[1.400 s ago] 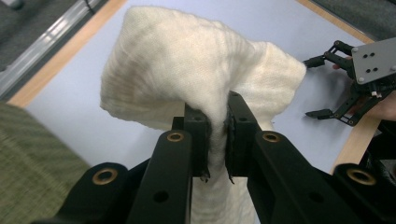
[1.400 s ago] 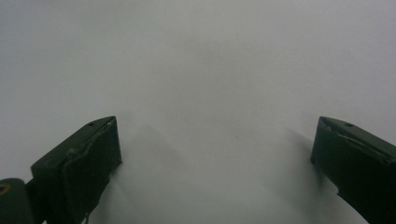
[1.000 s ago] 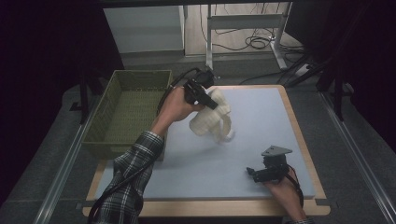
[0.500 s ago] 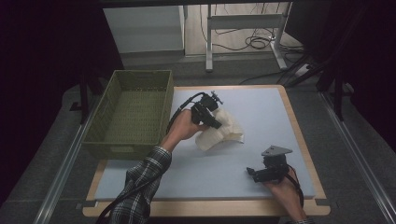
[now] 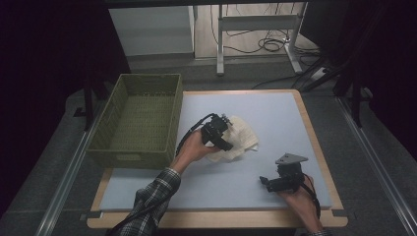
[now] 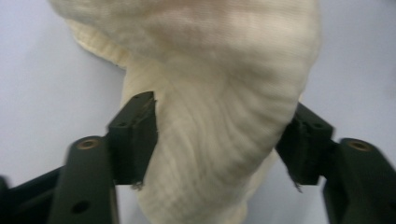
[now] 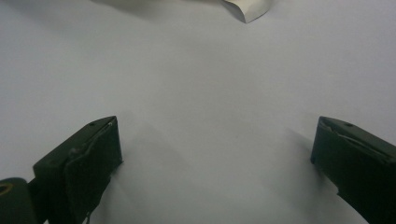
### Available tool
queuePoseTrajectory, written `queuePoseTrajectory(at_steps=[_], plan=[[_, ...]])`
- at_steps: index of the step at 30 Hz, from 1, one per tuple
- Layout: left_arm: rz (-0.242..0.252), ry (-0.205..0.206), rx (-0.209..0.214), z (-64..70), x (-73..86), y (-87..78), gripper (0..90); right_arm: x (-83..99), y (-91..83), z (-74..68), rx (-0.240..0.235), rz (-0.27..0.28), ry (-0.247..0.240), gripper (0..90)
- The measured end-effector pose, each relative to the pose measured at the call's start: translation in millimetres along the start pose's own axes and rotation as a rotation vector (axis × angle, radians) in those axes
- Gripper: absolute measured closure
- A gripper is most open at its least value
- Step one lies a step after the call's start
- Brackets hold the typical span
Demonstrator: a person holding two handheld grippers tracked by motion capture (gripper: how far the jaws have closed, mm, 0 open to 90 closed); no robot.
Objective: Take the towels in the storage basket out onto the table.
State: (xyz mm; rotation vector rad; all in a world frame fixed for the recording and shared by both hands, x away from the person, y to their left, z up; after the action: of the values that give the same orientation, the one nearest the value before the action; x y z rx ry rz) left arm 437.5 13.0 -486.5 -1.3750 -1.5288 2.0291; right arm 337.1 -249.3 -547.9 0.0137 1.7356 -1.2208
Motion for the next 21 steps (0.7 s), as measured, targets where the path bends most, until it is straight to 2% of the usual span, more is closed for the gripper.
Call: queuePoseTrajectory(at_steps=[2,3,4,5,7,8,11,12,13,14,15,16,17,18,21], plan=[[0.008,-0.002,-0.003,0.8,2.5,-4.5,31.5,-0.1,-0.2,0.1,-0.001,0.0,0.0,2.4],[0.023,-0.01,-0.008,2.0,9.8,-14.1,31.6,-0.8,-1.2,1.2,-0.003,-0.003,0.0,6.7],[0.023,-0.01,-0.008,2.0,9.8,-14.1,31.6,-2.2,-3.3,2.8,-0.001,-0.005,0.002,10.5],[0.029,-0.017,-0.011,2.4,13.7,-17.2,31.6,-2.2,-3.3,2.8,-0.001,-0.005,0.002,10.5],[0.039,-0.034,-0.013,3.1,21.1,-21.8,32.3,-6.0,-6.0,6.3,-0.013,0.002,0.01,12.9],[0.053,-0.059,-0.014,5.5,31.0,-24.3,34.2,-11.4,-8.5,9.6,-0.02,0.011,0.011,16.6],[0.057,-0.066,-0.014,8.5,38.3,-23.9,37.8,-21.6,-10.9,13.6,-0.039,0.022,0.003,27.2],[0.062,-0.071,-0.021,12.4,45.3,-22.0,39.6,-27.0,-10.6,15.1,-0.055,0.025,0.001,31.0],[0.062,-0.071,-0.021,12.4,45.3,-22.0,42.0,-27.0,-10.6,15.1,-0.055,0.025,0.001,31.0],[0.063,-0.071,-0.031,15.1,49.0,-21.0,43.4,-36.7,-8.4,17.4,-0.079,0.021,-0.007,38.5],[0.069,-0.07,-0.057,19.2,53.7,-19.5,45.2,-41.7,-6.5,18.2,-0.085,0.015,-0.016,42.1],[0.078,-0.071,-0.066,20.4,55.4,-19.1,47.2,-46.9,-4.1,19.2,-0.089,0.009,-0.026,45.8],[0.078,-0.071,-0.066,20.4,55.4,-19.1,48.8,-46.9,-4.1,19.2,-0.089,0.009,-0.026,45.8],[0.098,-0.087,-0.07,22.7,60.6,-17.8,51.4,-57.8,1.6,21.4,-0.097,0.0,-0.037,52.8],[0.121,-0.111,-0.064,23.8,68.6,-14.3,56.0,-72.5,10.3,25.2,-0.092,-0.009,-0.047,61.6]])
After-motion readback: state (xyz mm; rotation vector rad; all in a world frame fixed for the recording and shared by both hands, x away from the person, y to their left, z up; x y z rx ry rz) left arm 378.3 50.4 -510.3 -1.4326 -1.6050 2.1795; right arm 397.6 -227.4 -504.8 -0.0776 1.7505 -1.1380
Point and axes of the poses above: each handheld gripper's, and its own axes: y roughly forward along the jaws, x roughly out of its underside, z roughly to its right, the point moved 2 cm from there along y, roughly forward along the jaws, and after that the axes turned 5 degrees about -x, right-handed, at the moved point
